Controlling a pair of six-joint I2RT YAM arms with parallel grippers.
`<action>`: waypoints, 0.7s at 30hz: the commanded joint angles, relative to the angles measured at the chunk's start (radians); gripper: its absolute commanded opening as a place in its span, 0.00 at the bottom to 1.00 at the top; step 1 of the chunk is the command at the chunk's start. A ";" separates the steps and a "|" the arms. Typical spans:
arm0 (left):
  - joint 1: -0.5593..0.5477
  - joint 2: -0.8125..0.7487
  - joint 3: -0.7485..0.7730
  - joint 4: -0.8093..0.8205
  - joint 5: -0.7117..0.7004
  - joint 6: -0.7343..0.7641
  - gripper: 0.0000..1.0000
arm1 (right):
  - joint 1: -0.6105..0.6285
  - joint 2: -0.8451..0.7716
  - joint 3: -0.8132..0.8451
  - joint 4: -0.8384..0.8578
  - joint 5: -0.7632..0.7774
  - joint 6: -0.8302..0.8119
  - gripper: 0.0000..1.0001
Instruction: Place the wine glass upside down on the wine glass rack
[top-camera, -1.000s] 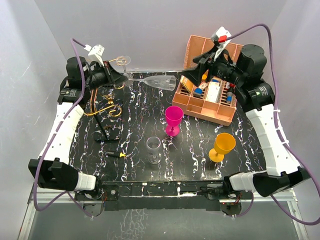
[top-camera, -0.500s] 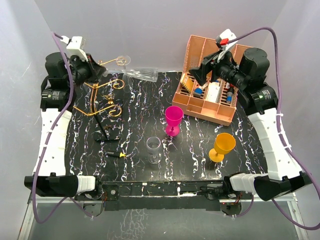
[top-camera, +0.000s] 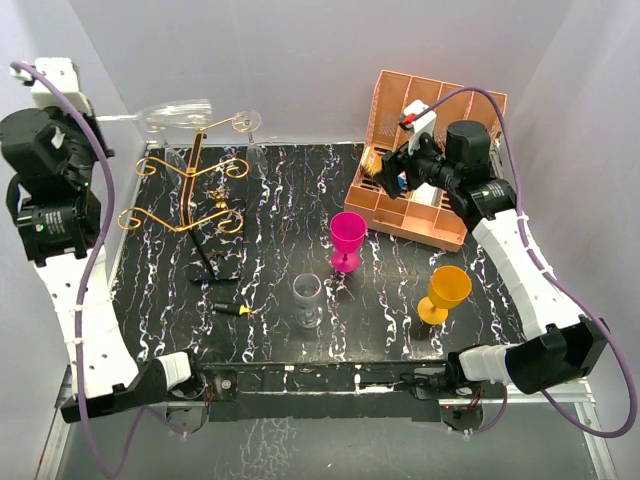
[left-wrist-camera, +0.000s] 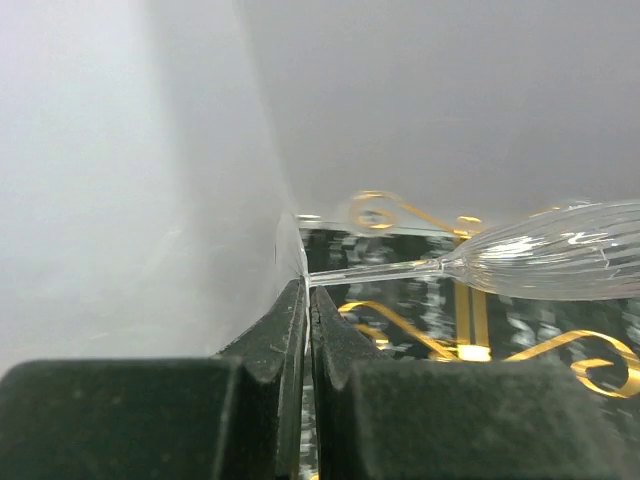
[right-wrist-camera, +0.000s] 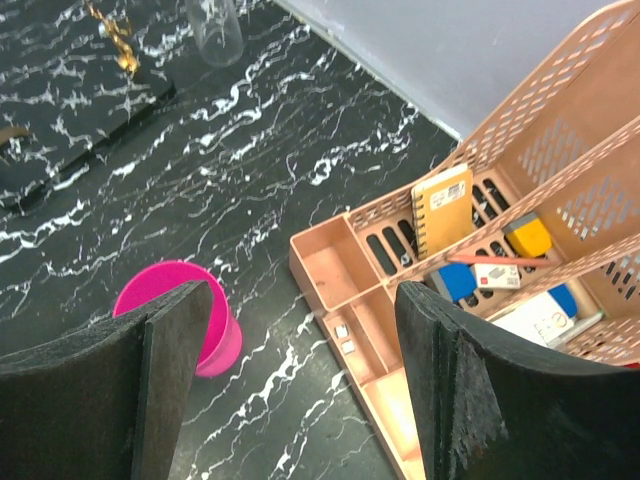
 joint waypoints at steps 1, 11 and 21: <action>0.084 -0.041 0.049 -0.014 -0.243 0.147 0.00 | -0.001 -0.018 -0.028 0.076 -0.006 -0.032 0.81; 0.130 -0.038 0.006 0.088 -0.625 0.504 0.00 | 0.028 0.002 -0.037 0.035 -0.008 -0.058 0.81; 0.126 0.031 -0.147 0.123 -0.670 0.728 0.00 | 0.030 -0.001 -0.038 0.025 0.029 -0.065 0.80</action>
